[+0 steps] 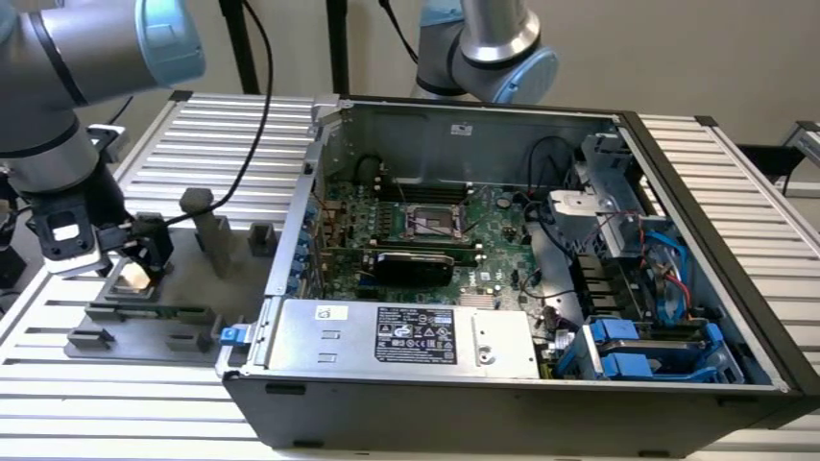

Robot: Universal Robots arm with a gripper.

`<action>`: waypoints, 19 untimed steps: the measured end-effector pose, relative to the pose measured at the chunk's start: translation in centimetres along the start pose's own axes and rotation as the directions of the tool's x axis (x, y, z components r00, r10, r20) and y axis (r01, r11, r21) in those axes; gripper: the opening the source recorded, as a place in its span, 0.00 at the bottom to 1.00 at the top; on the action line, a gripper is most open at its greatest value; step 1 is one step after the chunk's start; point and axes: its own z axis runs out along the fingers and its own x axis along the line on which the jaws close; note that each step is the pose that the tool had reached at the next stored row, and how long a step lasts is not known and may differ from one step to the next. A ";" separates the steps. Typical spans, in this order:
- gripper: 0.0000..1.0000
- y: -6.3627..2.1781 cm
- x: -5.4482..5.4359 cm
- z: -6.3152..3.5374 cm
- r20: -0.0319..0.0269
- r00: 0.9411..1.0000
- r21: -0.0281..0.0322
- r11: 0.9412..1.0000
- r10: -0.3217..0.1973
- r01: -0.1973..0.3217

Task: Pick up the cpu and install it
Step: 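Pick up the cpu and move it towards the insertion slot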

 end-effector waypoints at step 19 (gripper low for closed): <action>0.72 0.56 0.2 1.05 0.001 1.000 -0.001 1.000 0.018 -0.018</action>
